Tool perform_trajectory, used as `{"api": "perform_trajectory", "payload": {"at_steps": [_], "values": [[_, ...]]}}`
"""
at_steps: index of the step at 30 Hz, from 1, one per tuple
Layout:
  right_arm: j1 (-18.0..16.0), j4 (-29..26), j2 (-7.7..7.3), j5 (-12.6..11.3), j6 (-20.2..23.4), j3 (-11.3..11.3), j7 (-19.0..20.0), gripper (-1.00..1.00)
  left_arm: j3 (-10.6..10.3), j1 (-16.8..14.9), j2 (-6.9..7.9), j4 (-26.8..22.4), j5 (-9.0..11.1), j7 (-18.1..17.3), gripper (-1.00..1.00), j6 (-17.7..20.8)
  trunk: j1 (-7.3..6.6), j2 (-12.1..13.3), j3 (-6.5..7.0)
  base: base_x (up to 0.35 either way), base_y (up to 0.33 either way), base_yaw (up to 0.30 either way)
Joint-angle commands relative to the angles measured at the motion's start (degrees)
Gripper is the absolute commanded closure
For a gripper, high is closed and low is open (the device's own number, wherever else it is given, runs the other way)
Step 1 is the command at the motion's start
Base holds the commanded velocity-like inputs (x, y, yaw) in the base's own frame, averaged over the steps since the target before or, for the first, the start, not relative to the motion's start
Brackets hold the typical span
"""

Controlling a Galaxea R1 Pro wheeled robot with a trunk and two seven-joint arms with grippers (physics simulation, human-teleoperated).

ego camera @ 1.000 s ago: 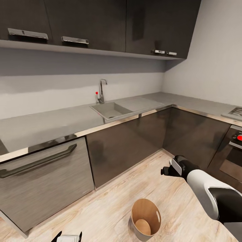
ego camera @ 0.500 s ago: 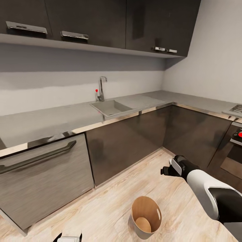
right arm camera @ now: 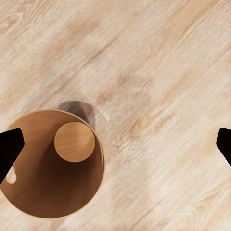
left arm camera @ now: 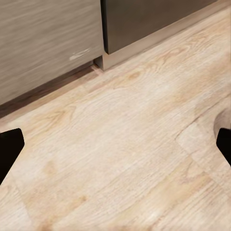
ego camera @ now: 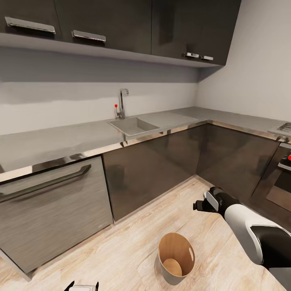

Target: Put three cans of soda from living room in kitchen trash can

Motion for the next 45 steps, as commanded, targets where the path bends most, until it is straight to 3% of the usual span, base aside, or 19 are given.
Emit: {"api": "perform_trajectory", "payload": {"at_steps": [1,11,18,45], "values": [[0.00,0.02,0.00,-0.01,-0.01,0.01,0.00,-1.00,0.00,0.00,0.00,0.02,0.00,0.00,-1.00,0.01,0.23,-0.42,-0.18,0.000,0.000,0.000],[0.02,0.24,0.00,0.03,-0.02,0.17,0.00,-1.00,0.00,0.00,0.00,0.08,0.00,0.00,-1.00,0.01,2.42,-4.43,-1.98,0.000,0.000,0.000],[0.21,0.34,0.26,-0.02,-0.17,1.98,0.06,-1.00,0.00,0.00,0.00,0.09,0.00,0.00,-1.00,0.02,3.96,-7.23,-3.24,0.000,0.000,0.000],[0.41,0.35,0.52,0.00,-0.19,2.50,0.09,-1.00,0.00,0.00,0.00,0.08,0.00,0.00,-1.00,0.02,9.89,-18.06,-8.08,0.000,0.000,0.000]]}}
